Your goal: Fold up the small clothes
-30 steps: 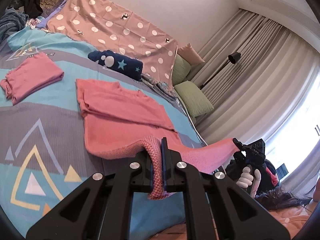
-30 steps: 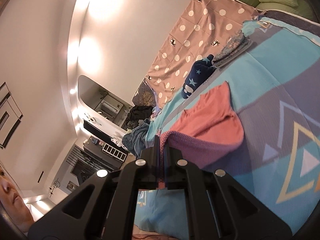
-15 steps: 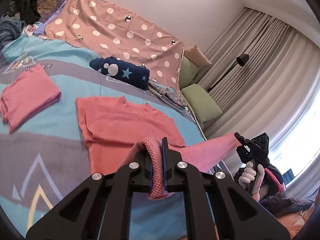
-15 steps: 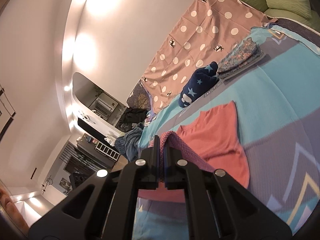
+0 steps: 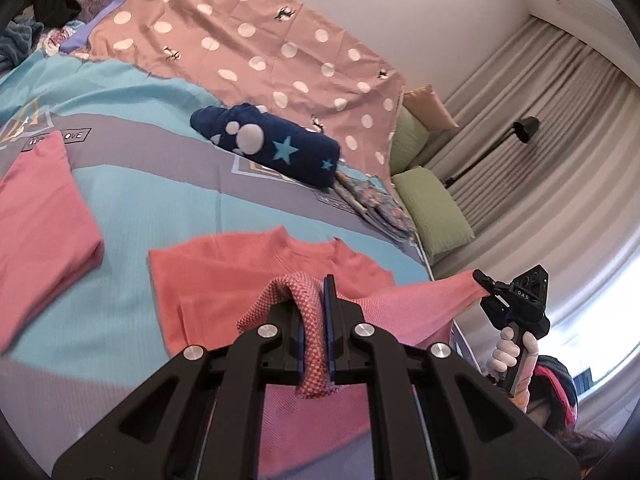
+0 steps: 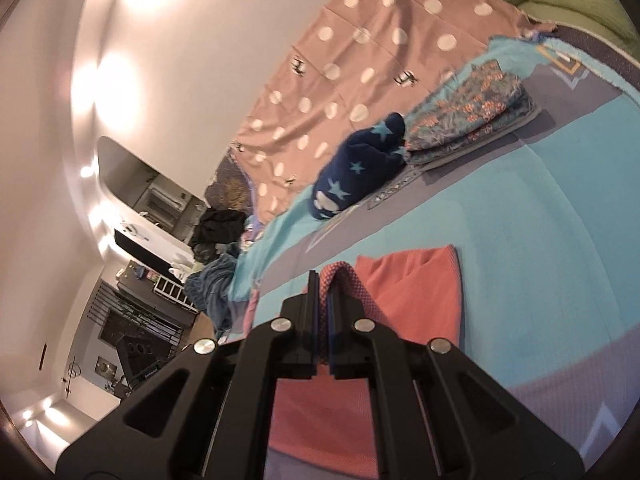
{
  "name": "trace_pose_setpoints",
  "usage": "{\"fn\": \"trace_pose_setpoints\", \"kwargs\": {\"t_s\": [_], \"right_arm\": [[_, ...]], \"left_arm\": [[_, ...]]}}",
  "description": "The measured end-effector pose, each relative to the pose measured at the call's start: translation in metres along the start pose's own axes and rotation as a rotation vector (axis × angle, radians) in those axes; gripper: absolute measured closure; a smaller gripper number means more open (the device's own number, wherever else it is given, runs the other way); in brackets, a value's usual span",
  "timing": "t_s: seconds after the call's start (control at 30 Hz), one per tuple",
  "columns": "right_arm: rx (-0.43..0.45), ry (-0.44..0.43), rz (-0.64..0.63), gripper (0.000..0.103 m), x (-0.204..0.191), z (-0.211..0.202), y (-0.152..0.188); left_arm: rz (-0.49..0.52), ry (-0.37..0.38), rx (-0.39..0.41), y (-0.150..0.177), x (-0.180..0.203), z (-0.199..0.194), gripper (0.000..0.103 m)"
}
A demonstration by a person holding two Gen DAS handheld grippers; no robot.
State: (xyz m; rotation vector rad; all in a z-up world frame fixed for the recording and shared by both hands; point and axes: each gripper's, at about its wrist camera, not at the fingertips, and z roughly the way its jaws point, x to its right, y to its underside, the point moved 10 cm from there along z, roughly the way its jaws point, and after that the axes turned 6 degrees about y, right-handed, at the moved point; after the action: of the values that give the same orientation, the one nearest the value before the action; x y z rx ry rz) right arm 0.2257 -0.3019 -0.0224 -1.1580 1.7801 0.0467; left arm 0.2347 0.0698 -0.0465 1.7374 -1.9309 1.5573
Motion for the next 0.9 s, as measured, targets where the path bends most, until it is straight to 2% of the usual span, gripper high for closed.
{"fn": "trace_pose_setpoints", "kwargs": {"t_s": [0.1,0.2,0.27,0.3,0.33,0.43,0.5,0.6,0.7,0.8,0.83,0.9], "right_arm": [[-0.02,0.052,-0.015,0.1,0.014,0.033,-0.01],[-0.038,0.132,-0.035,0.092,0.035,0.068,-0.015],[-0.045,0.193,-0.03,0.078,0.055,0.085,-0.014],[-0.051,0.201,-0.03,0.076,0.06,0.089,-0.012],[-0.055,0.2,-0.033,0.075,0.062,0.09,-0.011],[-0.062,0.219,-0.084,0.073,0.069,0.089,-0.006],[-0.066,0.231,-0.139,0.072,0.067,0.085,-0.004],[-0.077,0.245,-0.237,0.064,0.058,0.079,0.0],[-0.058,0.327,-0.429,0.058,0.047,0.062,0.004],[-0.1,0.343,-0.582,0.051,0.038,0.053,0.02],[-0.126,0.36,-0.623,0.047,0.038,0.056,0.027],[-0.195,0.411,-0.675,0.045,0.045,0.072,0.04]], "left_arm": [[-0.016,-0.025,-0.022,-0.017,-0.025,0.026,0.093],[-0.021,-0.092,-0.052,-0.026,-0.056,0.054,0.085],[-0.042,-0.124,-0.074,-0.026,-0.077,0.069,0.079],[-0.054,-0.17,-0.075,-0.026,-0.093,0.076,0.072],[-0.055,-0.206,-0.071,-0.026,-0.103,0.078,0.071],[-0.059,-0.246,-0.054,-0.025,-0.121,0.073,0.065],[-0.043,-0.262,-0.04,-0.025,-0.126,0.064,0.064],[0.008,-0.263,-0.053,-0.021,-0.122,0.057,0.062],[0.085,-0.276,-0.092,-0.007,-0.116,0.052,0.061],[0.12,-0.268,-0.14,0.007,-0.114,0.055,0.061],[0.126,-0.265,-0.145,0.009,-0.113,0.057,0.061],[0.146,-0.271,-0.154,0.01,-0.113,0.062,0.06]]}}
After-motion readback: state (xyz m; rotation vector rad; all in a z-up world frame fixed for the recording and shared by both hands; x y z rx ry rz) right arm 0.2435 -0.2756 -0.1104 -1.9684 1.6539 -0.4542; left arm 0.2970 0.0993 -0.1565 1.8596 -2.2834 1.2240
